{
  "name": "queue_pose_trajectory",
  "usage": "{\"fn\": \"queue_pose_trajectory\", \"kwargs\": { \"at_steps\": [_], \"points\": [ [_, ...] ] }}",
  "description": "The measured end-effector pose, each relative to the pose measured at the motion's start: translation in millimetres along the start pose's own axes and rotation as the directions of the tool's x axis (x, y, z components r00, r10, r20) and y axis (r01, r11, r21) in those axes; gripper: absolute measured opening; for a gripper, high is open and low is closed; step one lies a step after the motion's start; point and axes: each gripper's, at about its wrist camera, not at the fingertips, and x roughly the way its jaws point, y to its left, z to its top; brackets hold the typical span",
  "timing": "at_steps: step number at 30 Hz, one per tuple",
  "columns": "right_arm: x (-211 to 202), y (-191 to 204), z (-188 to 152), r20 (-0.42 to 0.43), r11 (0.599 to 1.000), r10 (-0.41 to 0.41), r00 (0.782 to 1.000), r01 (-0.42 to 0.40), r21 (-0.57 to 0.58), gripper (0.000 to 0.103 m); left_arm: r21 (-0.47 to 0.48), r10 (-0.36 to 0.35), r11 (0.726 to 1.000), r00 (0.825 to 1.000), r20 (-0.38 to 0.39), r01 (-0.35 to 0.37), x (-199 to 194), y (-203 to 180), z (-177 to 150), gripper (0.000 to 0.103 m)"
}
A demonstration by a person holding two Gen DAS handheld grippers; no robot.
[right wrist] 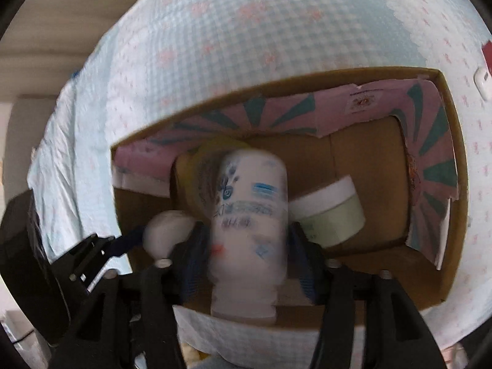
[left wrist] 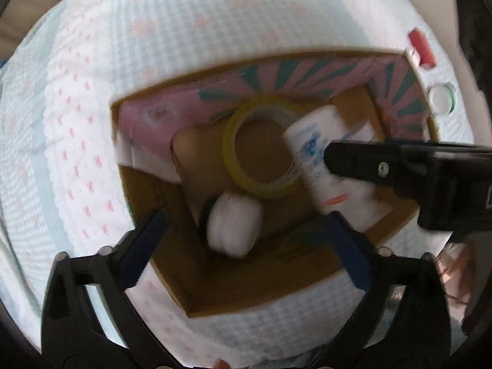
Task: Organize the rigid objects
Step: 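Carry the black-lidded jar and white bottle into the box with both tools, then open both tools and withdraw them from the box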
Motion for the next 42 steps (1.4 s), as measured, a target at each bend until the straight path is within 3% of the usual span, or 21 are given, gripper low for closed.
{"fn": "queue_pose_trajectory", "kwargs": {
  "at_steps": [1, 2, 16, 28, 34, 42],
  "points": [
    [0.0, -0.3, 1.0, 0.001, 1.000, -0.009, 1.000, 0.009, 0.002, 0.101, -0.008, -0.013, 1.000, 1.000, 0.000, 0.013, -2.1, 0.0, -0.5, 0.103],
    [-2.4, -2.0, 1.4, 0.007, 1.000, -0.015, 1.000, 0.015, -0.005, 0.103, -0.015, -0.020, 1.000, 1.000, -0.004, 0.020, -2.7, 0.3, -1.6, 0.103],
    [-33.2, 2.3, -13.4, 0.104, 0.995, -0.039, 0.994, 0.048, -0.090, 0.103, -0.065, 0.067, 0.996, 0.994, 0.082, -0.062, -45.1, -4.8, -21.5, 0.103],
    [-98.1, 7.7, -62.2, 0.189, 0.992, -0.048, 0.981, 0.069, -0.106, 0.103, -0.111, 0.087, 0.991, 0.980, 0.178, -0.068, -102.8, -21.1, -59.5, 0.103],
    [-147.0, -12.5, -86.4, 0.231, 0.989, -0.081, 0.970, 0.107, -0.102, 0.103, -0.088, 0.119, 0.991, 0.963, 0.242, -0.100, -130.3, -52.9, -62.6, 0.103],
    [-224.1, -79.1, -100.1, 0.309, 0.985, -0.135, 0.941, 0.162, -0.065, 0.103, -0.074, 0.162, 0.987, 0.925, 0.343, -0.145, -162.0, -132.8, -35.2, 0.103]
  ]
}}
